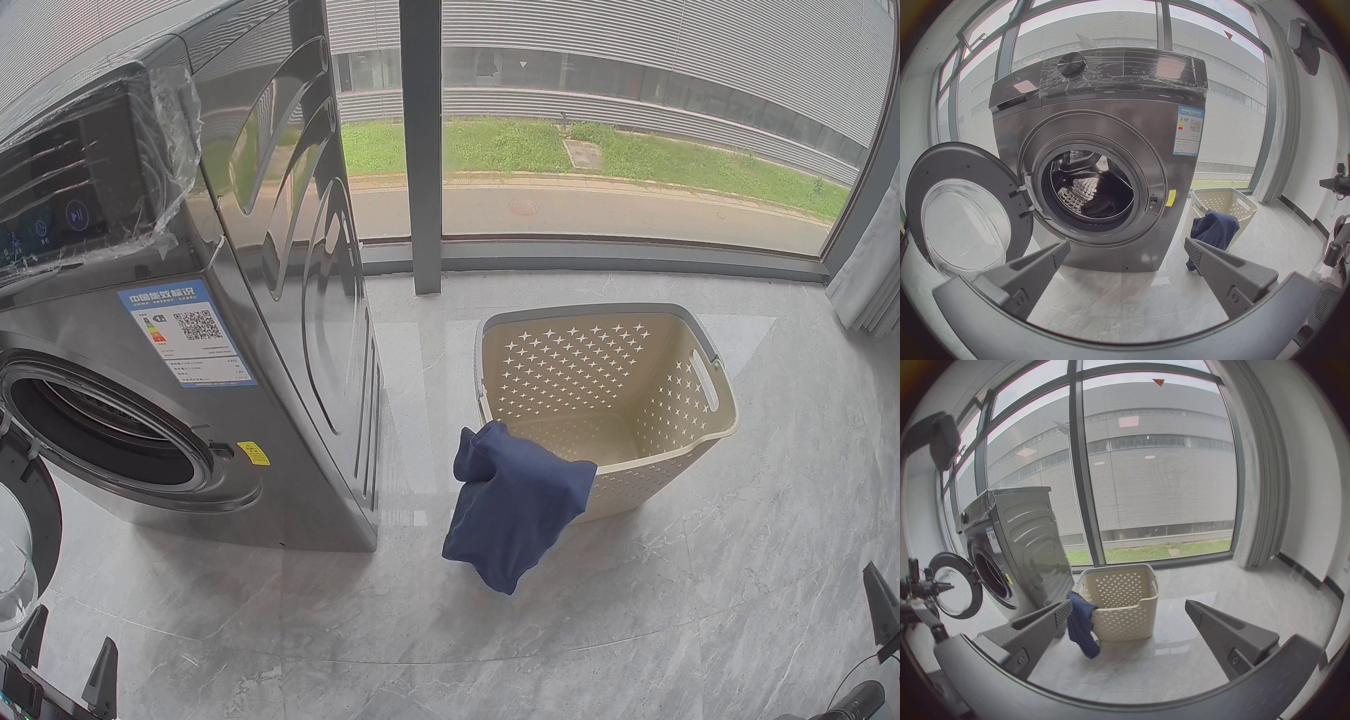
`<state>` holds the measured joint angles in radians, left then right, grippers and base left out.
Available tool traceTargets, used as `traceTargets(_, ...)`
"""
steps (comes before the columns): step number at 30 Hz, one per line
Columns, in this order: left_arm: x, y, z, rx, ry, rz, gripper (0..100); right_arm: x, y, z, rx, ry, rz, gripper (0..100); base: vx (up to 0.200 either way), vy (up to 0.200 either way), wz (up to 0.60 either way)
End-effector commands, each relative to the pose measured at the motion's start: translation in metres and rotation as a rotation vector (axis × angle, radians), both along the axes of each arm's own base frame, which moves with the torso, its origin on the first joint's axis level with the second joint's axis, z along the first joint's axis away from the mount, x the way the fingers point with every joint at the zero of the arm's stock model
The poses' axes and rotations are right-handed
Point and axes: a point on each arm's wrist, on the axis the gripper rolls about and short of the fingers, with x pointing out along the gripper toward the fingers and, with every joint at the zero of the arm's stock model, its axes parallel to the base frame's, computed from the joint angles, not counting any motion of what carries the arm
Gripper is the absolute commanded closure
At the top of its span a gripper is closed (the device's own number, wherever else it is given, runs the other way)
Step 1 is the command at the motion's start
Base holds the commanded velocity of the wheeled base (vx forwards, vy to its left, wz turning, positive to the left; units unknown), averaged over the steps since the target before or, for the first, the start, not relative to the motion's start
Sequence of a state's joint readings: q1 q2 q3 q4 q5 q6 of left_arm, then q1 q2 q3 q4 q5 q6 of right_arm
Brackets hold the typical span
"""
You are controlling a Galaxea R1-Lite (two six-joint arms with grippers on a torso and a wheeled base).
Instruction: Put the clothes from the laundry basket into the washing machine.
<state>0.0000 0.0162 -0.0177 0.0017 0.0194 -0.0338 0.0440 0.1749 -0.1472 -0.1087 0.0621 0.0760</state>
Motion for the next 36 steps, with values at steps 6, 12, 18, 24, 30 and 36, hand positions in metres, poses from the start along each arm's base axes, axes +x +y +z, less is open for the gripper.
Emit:
traceTargets(6, 0.0, 0.0, -0.004, 0.0, 0.004, 0.001, 0, 0.132, 0.031, 0.012, 0.057, 0.425, 0.222, 0, 0.0, 0.0, 0.0)
traceTargets(12, 0.0, 0.0, -0.004, 0.002, 0.004, 0.001, 0, 0.17, 0.05, -0.003, 0.028, 0.481, 0.237, 0, 0.0, 0.0, 0.0)
traceTargets(18, 0.0, 0.0, -0.004, 0.003, 0.004, 0.001, 0, 0.193, 0.071, -0.017, 0.03, 0.492, 0.242, 0, 0.0, 0.0, 0.0)
traceTargets(24, 0.0, 0.0, -0.004, 0.0, 0.006, 0.001, 0, 0.204, 0.091, -0.021, 0.046, 0.504, 0.242, 0, 0.0, 0.0, 0.0)
traceTargets(30, 0.0, 0.0, -0.004, 0.002, 0.004, -0.001, 0, 0.207, 0.096, -0.024, 0.052, 0.519, 0.246, 0, 0.0, 0.0, 0.0)
traceTargets(36, 0.0, 0.0, -0.004, 0.003, 0.004, 0.001, 0, 0.216, 0.101, -0.029, 0.054, 0.541, 0.243, 0, 0.0, 0.0, 0.0)
